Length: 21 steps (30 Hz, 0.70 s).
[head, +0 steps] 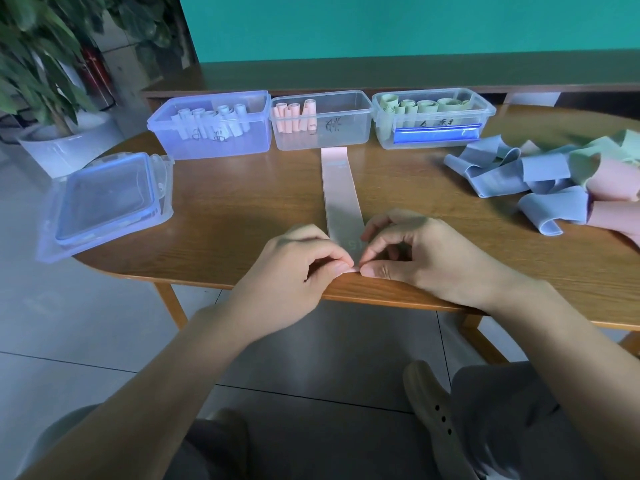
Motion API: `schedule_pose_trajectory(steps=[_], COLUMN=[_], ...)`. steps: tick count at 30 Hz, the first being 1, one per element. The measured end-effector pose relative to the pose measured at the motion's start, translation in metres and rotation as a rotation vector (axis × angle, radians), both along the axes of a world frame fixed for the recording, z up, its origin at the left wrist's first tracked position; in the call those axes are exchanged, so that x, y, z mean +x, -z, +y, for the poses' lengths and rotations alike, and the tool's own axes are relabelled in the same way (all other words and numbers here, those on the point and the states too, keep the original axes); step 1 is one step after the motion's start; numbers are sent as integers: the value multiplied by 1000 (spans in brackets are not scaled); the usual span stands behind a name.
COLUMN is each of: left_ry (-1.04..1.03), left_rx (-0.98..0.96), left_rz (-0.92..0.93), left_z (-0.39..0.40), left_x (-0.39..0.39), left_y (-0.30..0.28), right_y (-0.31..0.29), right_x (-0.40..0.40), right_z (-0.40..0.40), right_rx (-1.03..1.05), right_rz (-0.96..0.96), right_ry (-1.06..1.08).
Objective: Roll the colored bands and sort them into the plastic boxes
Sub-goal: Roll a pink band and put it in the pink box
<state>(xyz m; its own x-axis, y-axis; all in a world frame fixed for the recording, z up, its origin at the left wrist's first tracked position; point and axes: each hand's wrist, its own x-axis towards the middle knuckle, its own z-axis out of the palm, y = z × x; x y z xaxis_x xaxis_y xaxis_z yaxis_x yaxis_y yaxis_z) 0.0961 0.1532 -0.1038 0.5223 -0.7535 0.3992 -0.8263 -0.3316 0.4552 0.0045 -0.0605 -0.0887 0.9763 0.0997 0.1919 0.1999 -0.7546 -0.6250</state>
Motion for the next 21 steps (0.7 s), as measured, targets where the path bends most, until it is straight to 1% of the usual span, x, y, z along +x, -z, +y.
schedule_pose_trajectory(steps=[4,10,21], left_ry=[-12,-84,-56], left_rx=[-9,-67,-36], left_rz=[64,42,54], left_z=[3,3,2], left_x=[0,-1,-1], left_y=[-4,-7,-6], right_y=[0,1,-1], right_x=[1,3,4], right_z=[1,1,1], right_rx=[-45,-92,-81], right_rz=[-15,-8,-4], right_ry=[-6,-15,-32])
